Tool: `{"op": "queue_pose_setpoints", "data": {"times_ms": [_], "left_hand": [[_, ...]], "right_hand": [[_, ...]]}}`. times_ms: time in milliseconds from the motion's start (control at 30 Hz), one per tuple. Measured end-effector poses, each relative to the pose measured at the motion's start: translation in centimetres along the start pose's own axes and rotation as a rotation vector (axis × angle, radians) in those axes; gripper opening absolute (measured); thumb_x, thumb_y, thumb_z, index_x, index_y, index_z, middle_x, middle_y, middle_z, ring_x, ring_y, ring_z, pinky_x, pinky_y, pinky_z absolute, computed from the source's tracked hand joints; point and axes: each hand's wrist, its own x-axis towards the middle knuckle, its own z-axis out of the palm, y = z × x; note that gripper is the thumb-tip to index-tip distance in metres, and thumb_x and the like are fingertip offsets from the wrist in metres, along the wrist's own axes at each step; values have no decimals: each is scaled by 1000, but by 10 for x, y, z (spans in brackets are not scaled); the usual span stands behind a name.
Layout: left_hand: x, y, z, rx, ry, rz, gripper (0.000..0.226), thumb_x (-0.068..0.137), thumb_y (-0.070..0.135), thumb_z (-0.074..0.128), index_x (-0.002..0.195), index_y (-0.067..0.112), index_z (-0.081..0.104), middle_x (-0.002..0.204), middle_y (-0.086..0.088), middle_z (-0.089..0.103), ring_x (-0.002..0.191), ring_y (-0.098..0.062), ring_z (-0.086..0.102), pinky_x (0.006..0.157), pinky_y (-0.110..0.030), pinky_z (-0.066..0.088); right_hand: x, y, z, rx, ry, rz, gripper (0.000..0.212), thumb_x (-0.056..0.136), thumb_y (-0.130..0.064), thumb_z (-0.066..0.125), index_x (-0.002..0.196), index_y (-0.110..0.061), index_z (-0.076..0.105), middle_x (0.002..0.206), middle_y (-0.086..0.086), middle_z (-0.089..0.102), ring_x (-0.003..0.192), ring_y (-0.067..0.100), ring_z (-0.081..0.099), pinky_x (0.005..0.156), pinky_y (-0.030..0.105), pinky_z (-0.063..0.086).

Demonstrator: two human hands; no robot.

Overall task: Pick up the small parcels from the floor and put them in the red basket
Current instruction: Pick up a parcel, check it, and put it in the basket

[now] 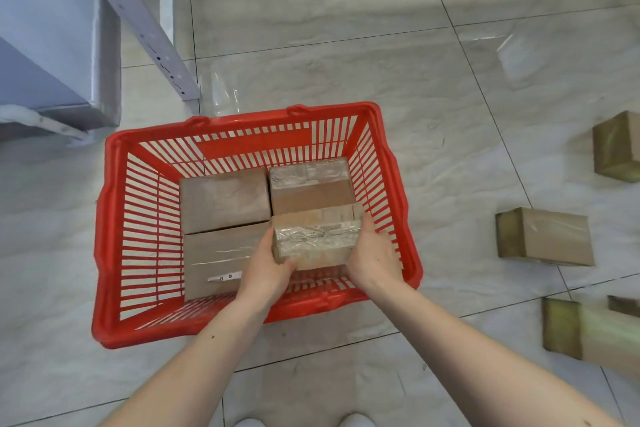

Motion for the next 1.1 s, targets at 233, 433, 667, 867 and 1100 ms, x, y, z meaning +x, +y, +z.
{"op": "queue_pose_setpoints", "data": {"times_ms": [233, 433, 667, 867, 1100], "left_hand": [[27, -16, 10, 98, -7, -50, 83, 76, 12, 74, 145, 32, 32, 124, -4, 63, 105, -24, 63, 93, -39, 52], [40, -18, 17, 326, -120, -85, 64, 92, 16, 59, 149, 24, 33, 148, -9, 28, 103, -20, 54, 78, -18, 43], [46, -16, 13, 487, -165, -97, 55, 94, 21, 48, 148, 21, 36, 153, -8, 40, 138, -31, 38, 112, -39, 36], [13, 4, 1, 251, -34, -75, 49, 97, 22, 46, 146, 17, 42, 149, -8, 45, 132, -29, 46, 104, -34, 40], [-56, 60, -17, 236, -45, -35, 56, 95, 35, 46, 146, 14, 41, 150, -7, 44, 138, -25, 41, 112, -38, 33]], "right_hand": [[18, 4, 22, -41, -2, -66, 78, 84, 6, 41, 148, -30, 16, 121, 20, 57, 109, 37, 56, 90, 45, 51], [34, -2, 27, -256, -399, 6, 70, 90, -7, 53, 151, -13, 19, 160, 22, 8, 145, 40, 21, 116, 42, 27], [38, -1, 24, -319, -514, -4, 65, 94, -20, 49, 154, -20, 22, 161, 10, -20, 148, 38, 10, 119, 40, 20], [4, -4, -11, 31, -326, -93, 46, 89, -10, 49, 135, -5, 51, 143, 14, 49, 130, 31, 48, 105, 35, 41], [-52, -4, -77, 267, -208, -33, 48, 86, -18, 53, 134, -15, 51, 133, 8, 59, 122, 27, 55, 103, 37, 44]]}}
